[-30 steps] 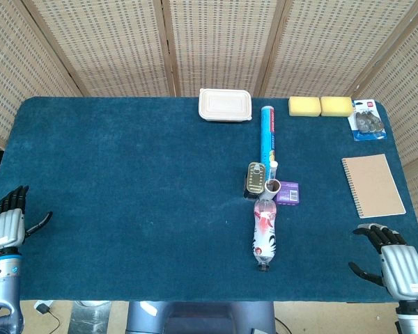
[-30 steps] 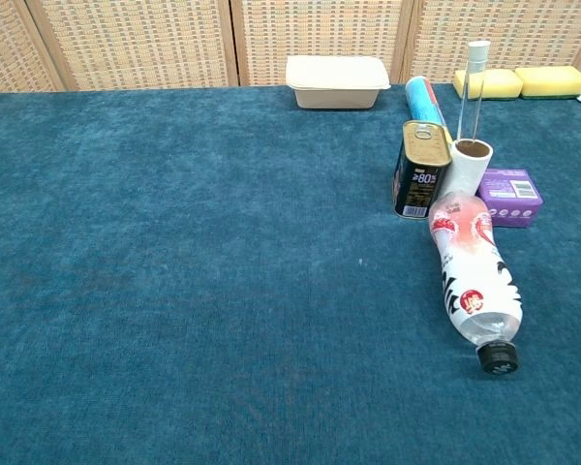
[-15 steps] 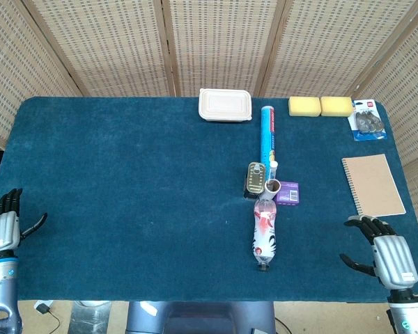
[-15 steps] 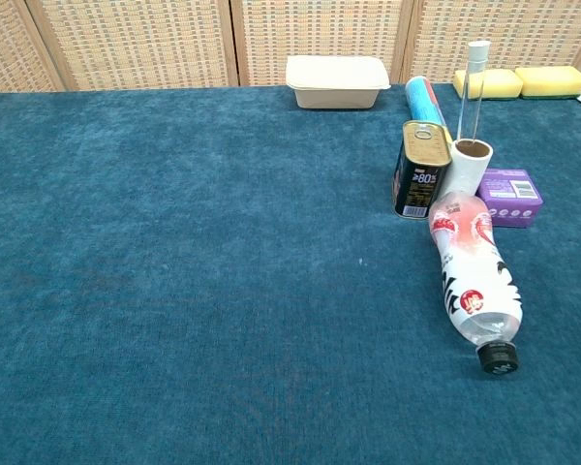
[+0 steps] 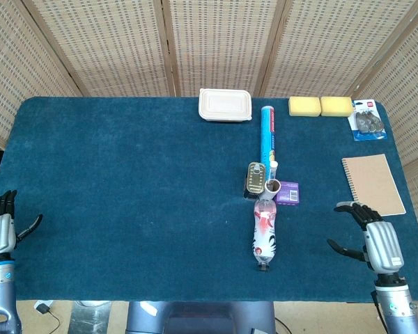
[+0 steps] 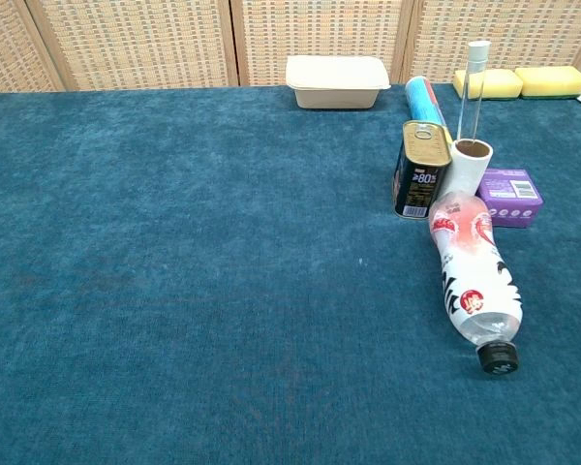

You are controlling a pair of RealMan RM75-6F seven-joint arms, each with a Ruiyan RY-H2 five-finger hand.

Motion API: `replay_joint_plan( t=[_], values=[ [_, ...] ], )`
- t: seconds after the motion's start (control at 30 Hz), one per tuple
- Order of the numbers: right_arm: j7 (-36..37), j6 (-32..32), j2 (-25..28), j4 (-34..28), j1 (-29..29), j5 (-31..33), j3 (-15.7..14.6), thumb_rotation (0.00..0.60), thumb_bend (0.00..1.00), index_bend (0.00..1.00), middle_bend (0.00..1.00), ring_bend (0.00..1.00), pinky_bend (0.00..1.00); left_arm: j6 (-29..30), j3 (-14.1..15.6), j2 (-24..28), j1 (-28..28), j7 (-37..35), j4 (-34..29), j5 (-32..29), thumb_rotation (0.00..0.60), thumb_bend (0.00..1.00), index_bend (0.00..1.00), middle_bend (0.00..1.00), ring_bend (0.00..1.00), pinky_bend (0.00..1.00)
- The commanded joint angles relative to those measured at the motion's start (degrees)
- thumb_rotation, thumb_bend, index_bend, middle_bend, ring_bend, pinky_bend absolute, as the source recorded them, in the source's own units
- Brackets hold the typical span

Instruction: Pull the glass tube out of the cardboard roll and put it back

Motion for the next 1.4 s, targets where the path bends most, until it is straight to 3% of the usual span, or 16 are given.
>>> replay_joint_plan(
  t=[0.03, 0.3, 0.7, 0.9, 1.2, 1.4],
  values=[
    [1.2, -0.6, -1.2, 0.8, 0.9, 0.2, 0.6, 0.600, 0.18, 0.32, 0.33, 0.28, 0.30, 0.0, 0.0, 0.0, 0.0, 0.1, 0.0, 0.0, 0.000, 0.00, 0.00, 0.06, 0.00, 0.06],
    [4.4, -2.0, -4.9, 2.9, 3.5, 1.2, 2.2, 0.600, 0.18, 0.32, 0.33, 0.27, 0.30, -0.1, -0.1, -0.1, -0.1, 0.5, 0.0, 0.0, 0.000, 0.00, 0.00, 0.06, 0.00, 0.06],
    [3.5, -7.6, -10.0, 5.8, 8.7, 6.7, 6.1, 0.600, 0.14, 0.32, 0.31, 0.27, 0.30, -0.2, -0.1, -0.1, -0.1, 0.7, 0.0, -0.1, 0.000, 0.00, 0.00, 0.06, 0.00, 0.06],
    [1.5, -8.4, -11.4, 6.2, 10.2, 8.7, 7.8, 0.546, 0.13, 0.32, 0.31, 0.27, 0.31, -0.2, -0.1, -0.1, -0.1, 0.7, 0.0, -0.1, 0.000, 0.00, 0.00, 0.06, 0.00, 0.06],
    [0.2, -12.0, -14.9, 8.5, 12.8, 13.0, 9.4, 0.532, 0.12, 0.32, 0.32, 0.28, 0.32, -0.3, -0.2, -0.1, 0.0, 0.7, 0.0, -0.1, 0.000, 0.00, 0.00, 0.06, 0.00, 0.06],
    [-0.8, -12.3, -17.6, 10.6, 14.3, 14.7, 10.7, 0.480, 0.12, 0.31, 0.31, 0.28, 0.32, -0.3, -0.2, -0.1, 0.0, 0.7, 0.0, -0.1, 0.000, 0.00, 0.00, 0.06, 0.00, 0.06]
  ],
)
